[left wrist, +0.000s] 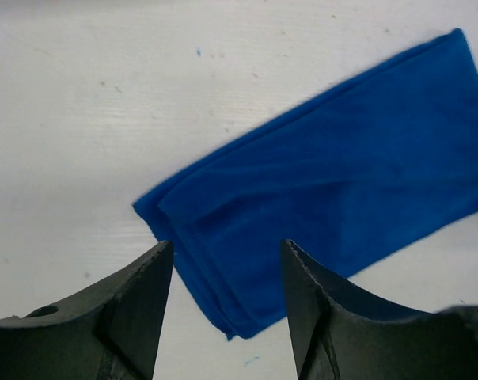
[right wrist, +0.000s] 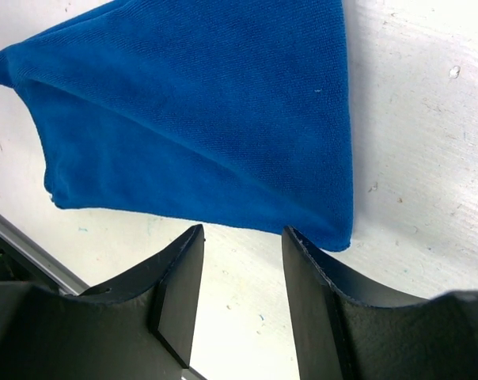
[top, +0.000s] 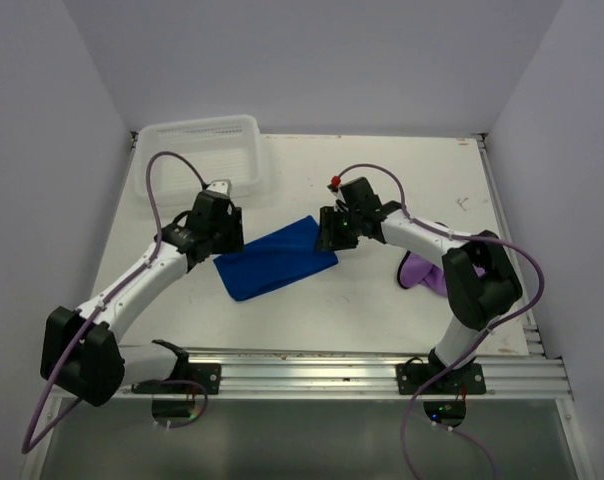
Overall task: Roll the towels
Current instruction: Roll the towel
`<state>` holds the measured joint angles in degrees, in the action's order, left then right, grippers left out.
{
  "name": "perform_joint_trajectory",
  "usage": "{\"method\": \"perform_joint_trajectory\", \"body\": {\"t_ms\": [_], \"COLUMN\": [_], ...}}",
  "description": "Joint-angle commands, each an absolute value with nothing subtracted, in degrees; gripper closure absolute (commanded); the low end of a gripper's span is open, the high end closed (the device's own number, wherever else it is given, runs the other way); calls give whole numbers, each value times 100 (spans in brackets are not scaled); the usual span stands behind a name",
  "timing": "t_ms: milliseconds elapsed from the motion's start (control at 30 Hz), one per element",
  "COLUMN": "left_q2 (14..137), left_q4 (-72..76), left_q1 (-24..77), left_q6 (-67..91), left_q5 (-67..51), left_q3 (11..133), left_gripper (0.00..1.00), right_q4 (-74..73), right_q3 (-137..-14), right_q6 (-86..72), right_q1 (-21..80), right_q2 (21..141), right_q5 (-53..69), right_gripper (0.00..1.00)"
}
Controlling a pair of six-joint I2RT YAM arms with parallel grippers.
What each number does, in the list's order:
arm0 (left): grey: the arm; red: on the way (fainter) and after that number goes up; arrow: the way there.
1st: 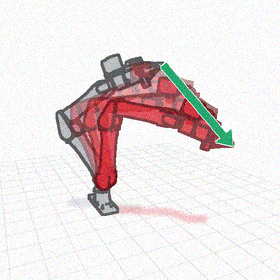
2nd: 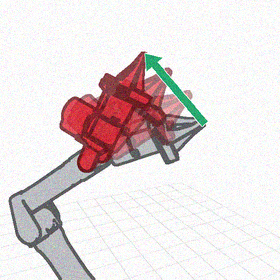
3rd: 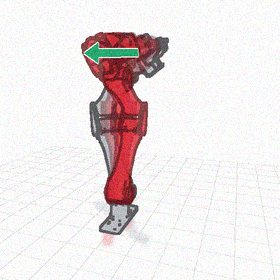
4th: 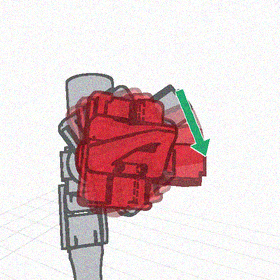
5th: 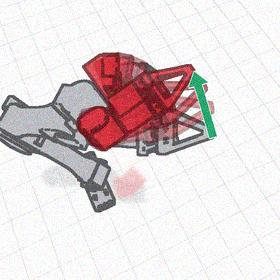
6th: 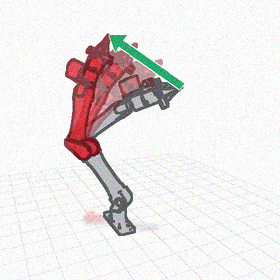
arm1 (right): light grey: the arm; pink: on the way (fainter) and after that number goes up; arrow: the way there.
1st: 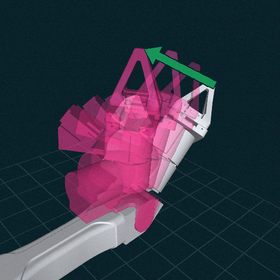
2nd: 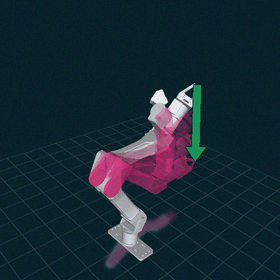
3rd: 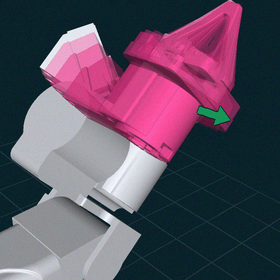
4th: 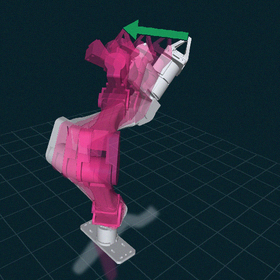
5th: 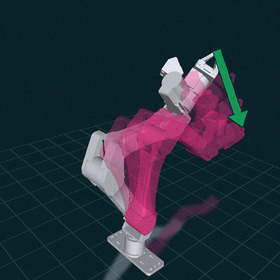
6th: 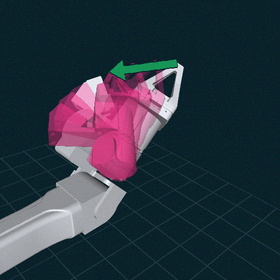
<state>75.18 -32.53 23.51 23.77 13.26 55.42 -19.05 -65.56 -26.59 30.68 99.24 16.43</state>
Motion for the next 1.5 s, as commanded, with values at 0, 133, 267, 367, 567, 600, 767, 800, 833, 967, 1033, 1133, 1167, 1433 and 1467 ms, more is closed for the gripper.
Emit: {"method": "perform_joint_trajectory", "body": {"t_ms": [0,133,267,367,567,600,767,800,833,967,1033,1133,1167,1433,1467], "left_q2": [6988,6767,6952,7128,7242,7268,7233,7251,7268,7304,7269,7225,7207,7146,7128], "left_q4": [-2271,-1407,-994,-941,-1220,-1265,-1248,-1213,-1187,-1055,-1063,-1063,-1055,-1028,-1054], "left_q1": [2329,2417,2741,3005,3085,3085,3085,3085,3085,3120,3155,3208,3225,3533,3568], "left_q6": [3110,3506,3604,3621,3753,3753,3858,3885,3920,3999,4034,4122,4166,4482,4509], "left_q5": [221,-193,-62,-26,351,421,606,606,563,422,422,369,369,448,466], "left_q3": [4792,3754,3463,3402,3340,3331,3182,3095,3059,2874,2795,2681,2655,2356,2338], "left_gripper": [40,52,55,57,63,66,67,68,69,91,100,100,100,100,100], "right_q4": [-2013,-2021,-2127,-2092,-2092,-2092,-2092,-2092,-2092,-2127,-2110,-2074,-2057,-1793,-1793], "right_q3": [-6829,-6794,-6812,-6776,-6733,-6724,-6715,-6724,-6715,-6715,-6715,-6706,-6689,-6373,-6320], "right_q6": [-2689,-2725,-2663,-2672,-2689,-2689,-2689,-2689,-2689,-2663,-2672,-2689,-2698,-2733,-2733], "right_q1": [2988,2874,2856,2839,2830,2839,2839,2839,2839,2830,2830,2830,2821,2821,2821], "right_q2": [9773,9791,9905,9975,10055,10055,10107,10125,10160,10222,10248,10362,10397,10441,10450], "right_q5": [1591,1451,1362,1380,1380,1371,1362,1354,1327,1152,1116,1142,1160,1301,1283], "right_gripper": [53,52,51,51,51,51,51,51,51,51,50,51,51,52,52]}}
